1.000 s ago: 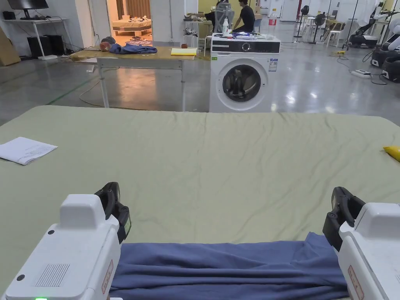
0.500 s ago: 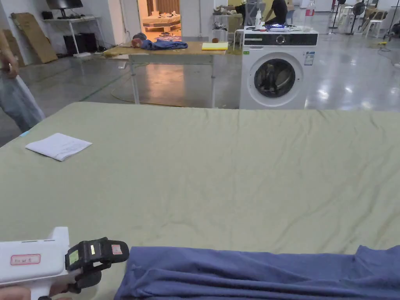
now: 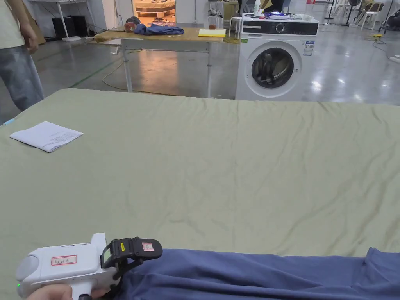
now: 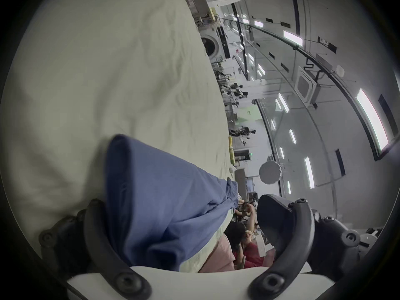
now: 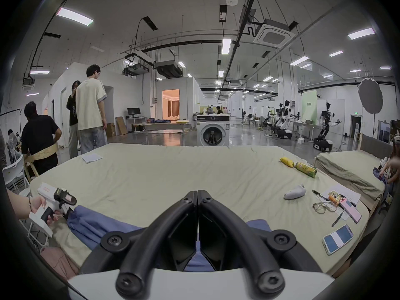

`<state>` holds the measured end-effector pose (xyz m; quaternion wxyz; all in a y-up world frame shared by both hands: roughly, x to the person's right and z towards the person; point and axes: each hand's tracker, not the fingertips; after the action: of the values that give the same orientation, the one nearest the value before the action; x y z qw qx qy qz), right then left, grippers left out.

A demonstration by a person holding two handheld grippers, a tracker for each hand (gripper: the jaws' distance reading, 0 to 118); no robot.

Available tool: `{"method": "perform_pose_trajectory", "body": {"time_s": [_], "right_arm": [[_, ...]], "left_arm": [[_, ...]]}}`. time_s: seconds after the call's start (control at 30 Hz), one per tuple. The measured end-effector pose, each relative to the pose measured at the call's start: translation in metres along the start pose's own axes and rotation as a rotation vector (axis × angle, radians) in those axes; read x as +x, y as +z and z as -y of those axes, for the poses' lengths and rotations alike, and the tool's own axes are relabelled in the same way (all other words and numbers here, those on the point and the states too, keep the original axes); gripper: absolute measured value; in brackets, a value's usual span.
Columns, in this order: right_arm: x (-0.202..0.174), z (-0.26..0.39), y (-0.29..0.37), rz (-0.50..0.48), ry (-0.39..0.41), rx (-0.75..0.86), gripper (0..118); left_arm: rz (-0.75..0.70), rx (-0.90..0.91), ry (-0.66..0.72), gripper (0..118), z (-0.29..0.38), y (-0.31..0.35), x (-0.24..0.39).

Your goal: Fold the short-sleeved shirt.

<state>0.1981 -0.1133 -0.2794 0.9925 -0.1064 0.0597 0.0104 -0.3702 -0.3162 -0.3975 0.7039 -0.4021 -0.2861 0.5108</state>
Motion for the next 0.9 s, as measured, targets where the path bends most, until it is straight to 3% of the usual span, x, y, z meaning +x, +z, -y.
{"method": "perform_pose_trajectory", "body": {"time_s": [0.03,0.07,0.1,0.13,0.2,0.43,0.5,0.57,0.63,0.67,0.73,0.83,0.9], "right_arm": [[0.003,-0.003,-0.001,0.004,-0.007,0.004,0],[0.004,-0.006,-0.001,0.01,-0.017,0.006,0],[0.006,-0.007,-0.001,0.019,-0.026,0.005,0],[0.007,-0.008,-0.002,0.028,-0.037,0.005,0],[0.011,-0.009,-0.003,0.037,-0.051,-0.003,0],[0.006,-0.006,-0.007,0.016,-0.037,-0.022,0],[0.004,-0.003,-0.008,-0.008,-0.042,-0.025,0],[0.004,0.005,-0.009,-0.025,-0.032,-0.025,0],[0.005,0.011,-0.01,-0.024,-0.027,-0.041,0],[0.006,0.015,-0.009,-0.024,-0.032,-0.048,0],[0.015,0.026,-0.01,-0.031,-0.047,-0.061,0],[0.019,0.032,-0.007,-0.037,-0.059,-0.076,0],[0.021,0.033,-0.004,-0.037,-0.062,-0.08,0]], "left_arm": [[0.009,-0.004,-0.009,93,0.0,-0.001,-0.004],[-0.006,-0.002,-0.009,73,0.0,-0.001,-0.009],[-0.063,-0.006,0.0,36,0.0,-0.002,-0.017],[-0.277,-0.008,-0.029,4,0.003,-0.006,-0.026],[-0.161,0.013,-0.029,4,0.004,-0.001,-0.02],[-0.438,-0.009,-0.306,2,0.015,0.01,0.057],[-0.596,0.015,-0.417,2,0.013,0.027,0.081],[-0.855,0.071,-0.459,2,0.008,0.045,0.099],[-1.136,0.087,-0.591,2,0.012,0.049,0.11],[-1.199,0.076,-0.648,2,0.022,0.042,0.12],[-1.127,0.053,-0.612,2,0.031,0.033,0.13],[-0.82,0.027,-0.47,2,0.038,0.001,0.145],[-0.699,0.003,-0.414,2,0.046,-0.036,0.159]]}}
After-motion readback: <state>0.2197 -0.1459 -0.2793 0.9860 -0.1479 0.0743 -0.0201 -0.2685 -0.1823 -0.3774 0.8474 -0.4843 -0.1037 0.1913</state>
